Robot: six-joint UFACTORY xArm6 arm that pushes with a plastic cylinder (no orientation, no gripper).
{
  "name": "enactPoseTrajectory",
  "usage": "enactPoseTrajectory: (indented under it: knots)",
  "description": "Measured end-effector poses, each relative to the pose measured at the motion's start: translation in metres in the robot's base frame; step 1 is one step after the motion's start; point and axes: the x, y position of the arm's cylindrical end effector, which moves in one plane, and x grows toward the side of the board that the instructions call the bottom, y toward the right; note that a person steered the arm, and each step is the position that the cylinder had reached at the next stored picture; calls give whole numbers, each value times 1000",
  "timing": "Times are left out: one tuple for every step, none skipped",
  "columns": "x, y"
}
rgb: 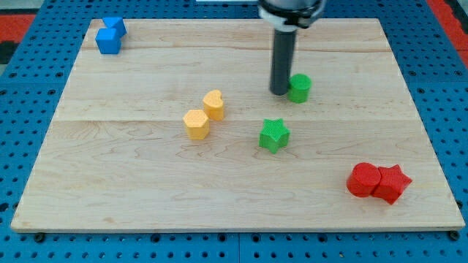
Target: Push the green star into the green circle
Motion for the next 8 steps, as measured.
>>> enactPoseTrajectory:
  knots:
    - [1,33]
    - [33,6]
    - [90,19]
    - [125,8]
    - [132,-76]
    - [113,-96]
    - [95,-91]
    - [95,-56]
